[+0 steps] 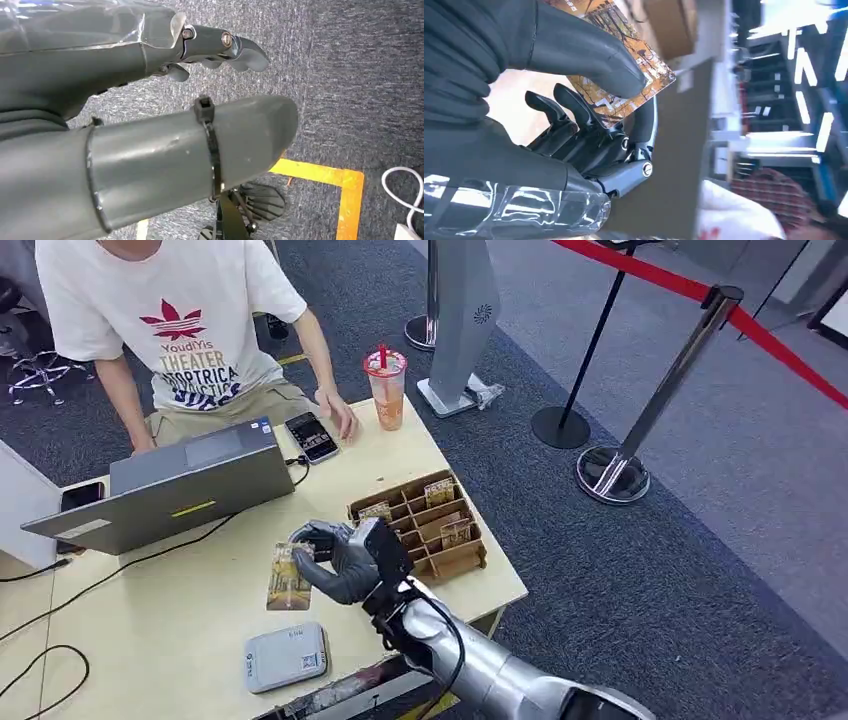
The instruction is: Pass the card to the sensor for recognition and then transmit it.
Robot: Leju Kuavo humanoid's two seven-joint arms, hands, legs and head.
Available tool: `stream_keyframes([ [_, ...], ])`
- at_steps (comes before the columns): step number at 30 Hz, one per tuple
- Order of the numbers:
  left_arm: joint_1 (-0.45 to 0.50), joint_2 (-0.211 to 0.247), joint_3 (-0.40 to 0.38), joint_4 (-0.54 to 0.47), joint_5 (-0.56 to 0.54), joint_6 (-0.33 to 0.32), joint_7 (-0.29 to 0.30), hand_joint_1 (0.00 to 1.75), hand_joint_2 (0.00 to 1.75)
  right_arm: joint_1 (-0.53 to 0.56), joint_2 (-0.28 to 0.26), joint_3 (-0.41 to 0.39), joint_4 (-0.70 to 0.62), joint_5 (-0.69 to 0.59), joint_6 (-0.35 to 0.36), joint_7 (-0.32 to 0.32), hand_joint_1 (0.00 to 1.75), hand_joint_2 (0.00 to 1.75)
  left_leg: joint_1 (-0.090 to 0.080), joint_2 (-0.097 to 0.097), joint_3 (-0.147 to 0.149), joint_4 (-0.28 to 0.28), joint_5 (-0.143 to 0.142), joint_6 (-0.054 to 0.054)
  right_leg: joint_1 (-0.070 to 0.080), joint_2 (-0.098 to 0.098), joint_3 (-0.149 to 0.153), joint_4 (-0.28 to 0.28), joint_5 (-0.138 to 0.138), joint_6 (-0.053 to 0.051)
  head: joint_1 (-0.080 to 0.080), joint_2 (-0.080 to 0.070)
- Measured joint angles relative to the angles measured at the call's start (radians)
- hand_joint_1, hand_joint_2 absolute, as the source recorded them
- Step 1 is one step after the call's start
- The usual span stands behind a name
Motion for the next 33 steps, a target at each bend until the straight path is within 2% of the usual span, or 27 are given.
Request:
stream_keyframes([
  [4,-0.005,0.000,0.000,0.000,-0.005,-0.002,0.001,0.00,0.00,-0.035,-0.012,-0.027,-0.068,0.009,-0.005,0.003,1.75,1.75,0.000,0.000,0.000,0.000,0.000,0.000,0.000,0.000,0.000,0.000,0.000,0.000,0.000,0.000],
  [9,-0.012,0.000,0.000,0.000,-0.008,-0.003,0.009,0.00,0.00,-0.096,-0.015,-0.042,-0.081,0.057,-0.030,0.003,1.75,1.75,0.000,0.000,0.000,0.000,0.000,0.000,0.000,0.000,0.000,0.000,0.000,0.000,0.000,0.000],
  [17,-0.029,-0.002,-0.008,0.000,-0.026,-0.010,0.030,0.00,0.00,-0.266,-0.014,-0.053,0.012,0.131,-0.123,0.005,1.75,1.75,0.000,0.000,0.000,0.000,0.001,0.000,0.000,0.000,0.000,0.000,0.001,0.000,0.000,0.000],
  [23,-0.030,-0.003,-0.009,0.000,-0.026,-0.010,0.033,0.00,0.00,-0.275,-0.013,-0.054,0.024,0.136,-0.129,0.005,1.75,1.75,0.000,0.000,0.000,0.000,0.001,0.000,0.000,0.000,0.000,0.000,0.001,0.000,0.000,0.000],
  [25,-0.035,-0.005,-0.012,0.000,-0.027,-0.011,0.037,0.00,0.00,-0.301,-0.011,-0.055,0.053,0.141,-0.140,0.005,1.75,1.75,0.000,0.000,0.000,0.000,0.001,0.000,0.000,0.000,0.000,0.001,0.001,0.000,0.000,0.000],
  [27,-0.043,-0.007,-0.024,0.000,-0.021,-0.009,0.048,0.00,0.00,-0.420,0.023,-0.056,0.203,0.185,-0.174,0.005,1.75,1.75,0.000,0.000,0.000,0.000,0.001,0.000,0.000,0.000,0.000,0.001,0.001,-0.001,0.000,0.000],
  [28,-0.043,-0.008,-0.024,0.000,-0.018,-0.008,0.048,0.00,0.00,-0.443,0.034,-0.056,0.237,0.194,-0.180,0.004,1.75,1.75,0.000,0.000,0.000,0.000,0.001,0.000,0.000,0.000,0.000,0.001,0.001,-0.001,0.000,0.000],
  [33,-0.039,-0.007,-0.024,0.000,-0.005,-0.002,0.048,0.00,0.00,-0.488,0.061,-0.055,0.321,0.242,-0.204,-0.003,1.75,1.75,0.000,0.000,0.000,0.000,0.001,0.000,0.000,0.000,0.000,0.001,0.001,-0.001,0.000,0.000],
])
